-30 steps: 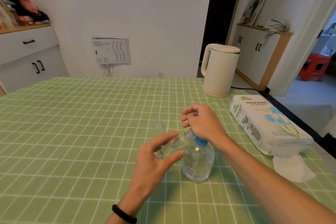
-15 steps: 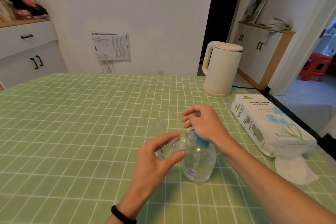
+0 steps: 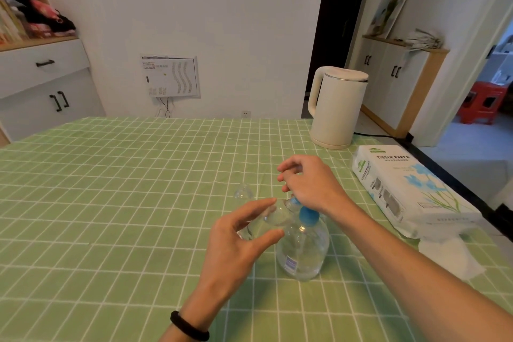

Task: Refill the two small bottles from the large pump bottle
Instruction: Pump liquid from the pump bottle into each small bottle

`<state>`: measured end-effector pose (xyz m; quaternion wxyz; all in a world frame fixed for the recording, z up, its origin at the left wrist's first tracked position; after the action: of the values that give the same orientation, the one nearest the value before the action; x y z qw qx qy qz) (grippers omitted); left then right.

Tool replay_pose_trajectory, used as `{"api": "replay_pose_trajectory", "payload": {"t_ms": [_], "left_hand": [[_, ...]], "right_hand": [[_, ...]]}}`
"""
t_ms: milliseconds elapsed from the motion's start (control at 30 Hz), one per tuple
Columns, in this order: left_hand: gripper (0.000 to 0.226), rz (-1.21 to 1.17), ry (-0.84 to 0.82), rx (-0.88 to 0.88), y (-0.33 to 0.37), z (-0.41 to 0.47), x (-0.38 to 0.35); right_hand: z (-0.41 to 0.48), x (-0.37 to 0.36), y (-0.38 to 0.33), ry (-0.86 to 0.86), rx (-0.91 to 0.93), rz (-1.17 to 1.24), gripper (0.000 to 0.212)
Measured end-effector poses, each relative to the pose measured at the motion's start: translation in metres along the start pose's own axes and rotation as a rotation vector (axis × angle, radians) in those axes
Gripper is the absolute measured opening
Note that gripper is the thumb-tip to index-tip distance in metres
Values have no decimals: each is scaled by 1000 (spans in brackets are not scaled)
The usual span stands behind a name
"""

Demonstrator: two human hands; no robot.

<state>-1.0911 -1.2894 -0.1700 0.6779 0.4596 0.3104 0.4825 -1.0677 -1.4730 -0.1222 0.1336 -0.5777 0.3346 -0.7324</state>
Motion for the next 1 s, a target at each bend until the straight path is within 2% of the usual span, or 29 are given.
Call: {"api": "replay_pose_trajectory", "payload": {"t_ms": [467, 867, 1000], "left_hand": [[49, -17, -9, 19, -11, -1, -1], [49, 4, 0, -7, -2, 1, 2], [50, 5, -4, -14, -1, 0, 2]], "right_hand": [[-3, -8, 12, -2, -57, 69, 30], [-3, 4, -4, 80, 26, 25, 26], [-3, 3, 1, 84, 7, 73, 30]]}}
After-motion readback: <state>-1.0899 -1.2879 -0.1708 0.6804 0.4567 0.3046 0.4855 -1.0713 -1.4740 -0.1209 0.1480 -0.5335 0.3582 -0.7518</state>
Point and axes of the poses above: each hand's wrist, its own z-axis towards the middle knuckle, its own x-axis out of the back of the hand, y = z × x, the point moved 8 cm from there along z, towards the middle knuckle, and after that the axes turned 12 degrees about -z, right-handed, at the moved point
